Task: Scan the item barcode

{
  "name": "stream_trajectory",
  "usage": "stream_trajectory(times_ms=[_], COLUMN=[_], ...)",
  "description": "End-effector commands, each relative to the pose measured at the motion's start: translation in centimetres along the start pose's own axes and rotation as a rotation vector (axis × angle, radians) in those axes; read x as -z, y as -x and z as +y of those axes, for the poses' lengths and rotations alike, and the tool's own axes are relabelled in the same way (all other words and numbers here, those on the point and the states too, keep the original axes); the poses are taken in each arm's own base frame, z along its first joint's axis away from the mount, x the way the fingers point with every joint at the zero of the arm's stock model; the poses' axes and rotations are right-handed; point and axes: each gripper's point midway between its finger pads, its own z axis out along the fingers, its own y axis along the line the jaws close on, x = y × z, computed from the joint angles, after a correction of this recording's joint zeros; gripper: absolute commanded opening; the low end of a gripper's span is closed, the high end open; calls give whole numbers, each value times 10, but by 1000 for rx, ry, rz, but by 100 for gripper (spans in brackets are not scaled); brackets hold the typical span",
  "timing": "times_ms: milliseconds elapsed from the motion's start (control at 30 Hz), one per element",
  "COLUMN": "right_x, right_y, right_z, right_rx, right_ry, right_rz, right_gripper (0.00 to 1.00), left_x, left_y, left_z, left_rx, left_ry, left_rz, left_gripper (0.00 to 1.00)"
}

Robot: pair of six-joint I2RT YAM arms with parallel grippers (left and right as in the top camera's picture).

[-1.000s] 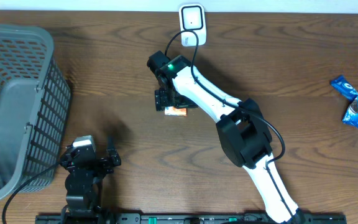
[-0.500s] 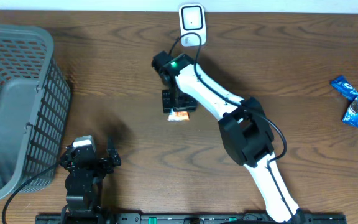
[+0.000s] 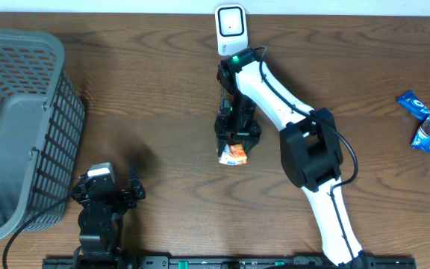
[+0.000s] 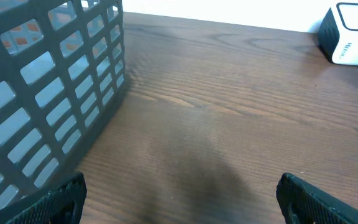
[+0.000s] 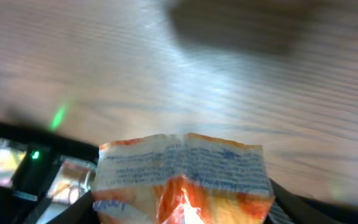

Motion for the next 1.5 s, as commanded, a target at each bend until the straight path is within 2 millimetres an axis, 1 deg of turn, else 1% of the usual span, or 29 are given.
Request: stream_trajectory(times_ms=[0,200,267,433,567,667,767,867,900,933,1000,1100,1133,1200,1267,1333,1467], right_x=[3,2,1,-10,-14,-8,6,29,35,45,64,97,108,138,167,196,259], right_y=[-4,-4,-5,-14,-26,-37,-53,-74,-78,-85,-89,-88,-84,-74,-63,-50,-20], right_z=[19,18,20,34,48,59,71,81,83,83,76,53,46,33,28,28,34], right_rx=[110,113,117,158,200,235,283,333,336,340,338,263,250,212,190,173,106], right_ry=[91,82,79,52,31,27,34,52,55,51,12,-110,-149,-234,-285,-314,-351], right_rz=[11,10,12,29,30,6,-39,-110,-129,-166,-253,-428,-491,-659,-815,-964,-1275], right_gripper=[59,58,56,53,47,47,48,50,50,50,52,54,54,56,55,55,55], left_x=[-2,-2,-2,-2,-2,-2,-2,-2,-2,-2,-2,-2,-2,-2,-2,-2,-2], left_y=[-12,-12,-12,-12,-12,-12,-12,-12,-12,-12,-12,-12,-12,-12,-12,-12,-12], left_z=[0,0,0,0,0,0,0,0,0,0,0,0,0,0,0,0,0], left_rx=[0,0,0,0,0,0,0,0,0,0,0,0,0,0,0,0,0], left_ry=[0,0,0,0,0,0,0,0,0,0,0,0,0,0,0,0,0], left_rz=[37,37,37,37,37,37,37,38,37,37,37,37,37,37,38,37,37], left_gripper=[98,98,98,98,98,98,98,98,98,98,97,98,98,98,98,98,98])
